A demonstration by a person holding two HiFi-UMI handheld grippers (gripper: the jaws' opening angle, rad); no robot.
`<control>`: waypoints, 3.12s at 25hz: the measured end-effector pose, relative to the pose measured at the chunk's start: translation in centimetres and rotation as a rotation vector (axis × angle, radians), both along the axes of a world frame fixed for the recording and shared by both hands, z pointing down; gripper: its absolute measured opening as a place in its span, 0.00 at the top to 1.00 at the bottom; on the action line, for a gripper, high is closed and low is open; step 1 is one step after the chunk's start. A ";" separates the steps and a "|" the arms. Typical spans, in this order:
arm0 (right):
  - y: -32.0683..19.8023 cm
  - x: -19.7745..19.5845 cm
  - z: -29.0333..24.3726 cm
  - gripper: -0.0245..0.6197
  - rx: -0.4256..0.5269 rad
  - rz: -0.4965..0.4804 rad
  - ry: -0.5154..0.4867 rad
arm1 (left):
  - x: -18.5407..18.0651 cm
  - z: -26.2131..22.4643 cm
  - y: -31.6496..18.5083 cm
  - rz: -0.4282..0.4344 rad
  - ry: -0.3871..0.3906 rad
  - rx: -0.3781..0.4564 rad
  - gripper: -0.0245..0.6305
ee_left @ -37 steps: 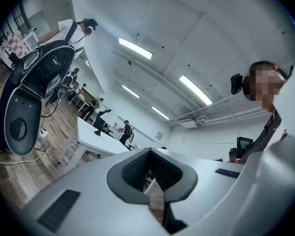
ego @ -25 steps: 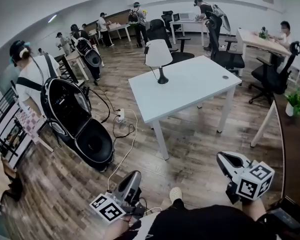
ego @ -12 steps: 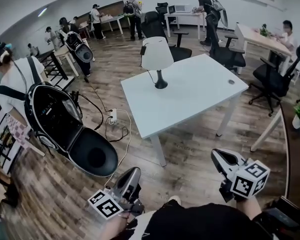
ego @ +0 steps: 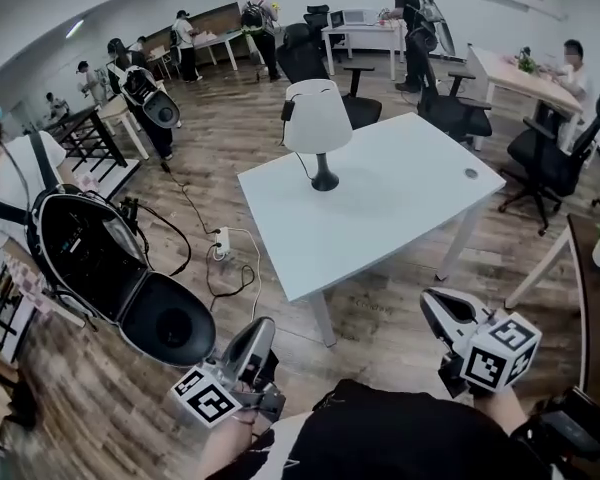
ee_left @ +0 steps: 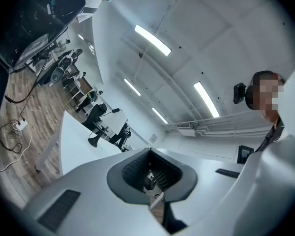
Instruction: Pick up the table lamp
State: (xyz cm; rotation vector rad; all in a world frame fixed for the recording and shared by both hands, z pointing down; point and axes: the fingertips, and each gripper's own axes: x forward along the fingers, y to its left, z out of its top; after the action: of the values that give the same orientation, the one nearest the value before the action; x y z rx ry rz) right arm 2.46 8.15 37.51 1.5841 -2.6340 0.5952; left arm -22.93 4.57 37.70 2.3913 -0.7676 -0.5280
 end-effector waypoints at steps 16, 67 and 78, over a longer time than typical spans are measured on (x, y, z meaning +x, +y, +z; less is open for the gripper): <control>-4.2 -2.3 1.7 0.94 -0.040 -0.066 0.047 | -3.5 0.9 -0.5 -0.101 -0.025 -0.014 0.94; -20.9 3.1 3.4 0.94 -0.068 -0.146 0.039 | 3.7 2.5 -14.0 -0.146 -0.058 -0.092 0.94; -30.1 6.6 1.7 0.94 -0.039 -0.180 0.031 | 6.0 0.7 -21.1 -0.259 -0.050 -0.061 0.94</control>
State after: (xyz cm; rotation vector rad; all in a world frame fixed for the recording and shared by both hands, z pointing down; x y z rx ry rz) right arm 9.08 -21.92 39.18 1.3167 -2.6854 0.6025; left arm -16.90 -16.56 38.42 2.2696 -1.1085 -0.5402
